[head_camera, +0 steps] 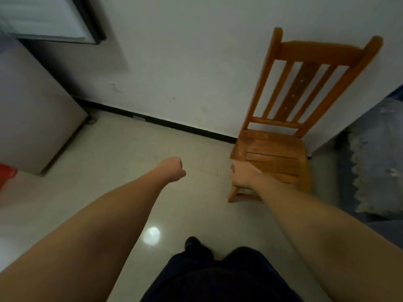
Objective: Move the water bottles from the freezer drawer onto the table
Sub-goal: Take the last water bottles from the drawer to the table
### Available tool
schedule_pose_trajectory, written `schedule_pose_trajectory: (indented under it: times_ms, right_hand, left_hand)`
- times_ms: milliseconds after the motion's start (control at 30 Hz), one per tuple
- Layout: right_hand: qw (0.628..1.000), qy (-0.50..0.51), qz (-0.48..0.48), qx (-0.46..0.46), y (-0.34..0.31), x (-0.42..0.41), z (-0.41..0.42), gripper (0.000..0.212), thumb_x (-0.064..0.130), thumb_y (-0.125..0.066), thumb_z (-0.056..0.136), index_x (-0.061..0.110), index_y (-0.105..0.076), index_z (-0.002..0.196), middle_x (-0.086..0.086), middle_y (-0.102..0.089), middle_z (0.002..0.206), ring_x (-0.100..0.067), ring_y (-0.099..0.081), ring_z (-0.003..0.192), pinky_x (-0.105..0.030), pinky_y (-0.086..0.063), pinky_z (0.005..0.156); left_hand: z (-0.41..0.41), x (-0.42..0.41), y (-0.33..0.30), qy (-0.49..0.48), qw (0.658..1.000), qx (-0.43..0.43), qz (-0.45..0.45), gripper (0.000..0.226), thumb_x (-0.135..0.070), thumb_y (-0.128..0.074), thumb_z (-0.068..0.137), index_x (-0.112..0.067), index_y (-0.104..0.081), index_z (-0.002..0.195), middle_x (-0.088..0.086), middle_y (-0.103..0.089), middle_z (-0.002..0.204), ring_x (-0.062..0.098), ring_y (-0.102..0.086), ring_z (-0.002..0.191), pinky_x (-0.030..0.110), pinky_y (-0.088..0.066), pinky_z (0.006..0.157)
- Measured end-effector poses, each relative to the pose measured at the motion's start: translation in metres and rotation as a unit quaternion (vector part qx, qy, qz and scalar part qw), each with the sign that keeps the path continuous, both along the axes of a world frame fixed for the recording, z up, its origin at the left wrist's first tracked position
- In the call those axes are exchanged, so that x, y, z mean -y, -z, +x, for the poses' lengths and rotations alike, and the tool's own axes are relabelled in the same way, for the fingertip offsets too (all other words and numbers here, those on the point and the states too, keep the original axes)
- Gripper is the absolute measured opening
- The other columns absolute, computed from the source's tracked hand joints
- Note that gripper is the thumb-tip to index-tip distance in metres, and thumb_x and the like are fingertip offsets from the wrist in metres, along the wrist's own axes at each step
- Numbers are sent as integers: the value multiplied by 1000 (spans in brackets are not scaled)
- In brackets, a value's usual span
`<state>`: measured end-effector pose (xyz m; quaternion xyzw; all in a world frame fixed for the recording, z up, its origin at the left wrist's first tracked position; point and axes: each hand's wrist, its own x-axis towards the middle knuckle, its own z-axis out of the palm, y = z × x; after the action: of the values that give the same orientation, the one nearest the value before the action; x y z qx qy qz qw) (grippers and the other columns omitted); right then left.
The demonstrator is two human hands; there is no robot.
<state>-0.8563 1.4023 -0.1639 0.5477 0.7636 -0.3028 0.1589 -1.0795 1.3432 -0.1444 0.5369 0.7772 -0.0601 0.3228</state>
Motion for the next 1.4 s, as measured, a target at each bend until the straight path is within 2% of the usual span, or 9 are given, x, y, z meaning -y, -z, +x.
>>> schedule_pose_trajectory:
  times_ms: [100, 367, 467, 600, 700, 867, 1133, 1333, 1400]
  right_hand:
    - [999, -39, -6, 10, -5, -28, -49, 40, 29, -39, 99, 9, -48, 133, -14, -54, 132, -30, -54, 118, -40, -46, 99]
    - [988, -153, -23, 12, 0, -119, -168, 47, 26, -40, 101, 5, -40, 142, -17, -47, 141, -30, -48, 125, -34, -40, 101]
    - [980, -200, -2, -3, -3, -166, -221, 42, 24, -40, 100, 3, -44, 137, -18, -50, 138, -31, -50, 124, -32, -41, 97]
    - [969, -245, 17, -15, -13, -216, -283, 37, 22, -42, 98, 4, -51, 129, -17, -54, 132, -32, -52, 119, -33, -43, 95]
    - [959, -282, 19, -29, -18, -248, -338, 35, 23, -43, 96, 5, -55, 124, -18, -58, 128, -32, -55, 115, -35, -46, 94]
    - [933, -358, 8, -46, -22, -254, -426, 37, 22, -43, 96, 4, -56, 125, -19, -58, 128, -33, -55, 116, -35, -45, 94]
    - [905, -423, 6, -50, -19, -244, -577, 37, 23, -44, 95, 6, -55, 126, -17, -58, 129, -33, -54, 116, -34, -44, 94]
    - [907, -413, 33, -73, -34, -236, -707, 33, 24, -43, 96, 6, -56, 121, -16, -60, 122, -32, -56, 110, -35, -45, 90]
    - [908, -408, 32, -92, -42, -225, -753, 32, 24, -44, 96, 6, -56, 119, -16, -61, 120, -32, -58, 108, -36, -46, 89]
  left_hand:
    - [-39, -11, 4, -34, 999, 7, -15, 35, -20, -52, 93, -3, -54, 123, 16, -57, 125, 31, -55, 114, 37, -45, 94]
    - [-132, -52, 11, -145, 989, 17, -11, 36, -17, -53, 88, -5, -57, 121, 14, -60, 125, 28, -57, 114, 33, -46, 91]
    - [-178, -82, 4, -205, 979, 11, 4, 34, -16, -53, 89, -3, -58, 120, 15, -60, 122, 29, -57, 113, 33, -47, 89]
    - [-220, -114, -9, -253, 967, 3, 6, 38, -18, -50, 92, -3, -54, 126, 15, -55, 131, 29, -52, 122, 33, -43, 98]
    - [-250, -137, -13, -306, 952, 3, 26, 38, -19, -51, 93, -3, -52, 128, 16, -54, 132, 31, -52, 121, 35, -44, 98]
    - [-289, -144, -13, -383, 922, 18, 46, 30, -19, -53, 92, -6, -55, 120, 16, -60, 119, 31, -59, 107, 34, -48, 87]
    - [-422, -111, -10, -482, 874, 14, 63, 27, -19, -56, 91, -6, -56, 115, 14, -58, 120, 29, -56, 108, 33, -45, 87]
    - [-554, -90, -31, -476, 875, -17, 87, 24, -19, -56, 90, -6, -61, 110, 13, -61, 116, 29, -57, 108, 30, -44, 85]
    - [-600, -81, -46, -476, 873, -29, 101, 16, -18, -55, 89, -8, -62, 100, 12, -61, 106, 28, -58, 102, 29, -42, 80]
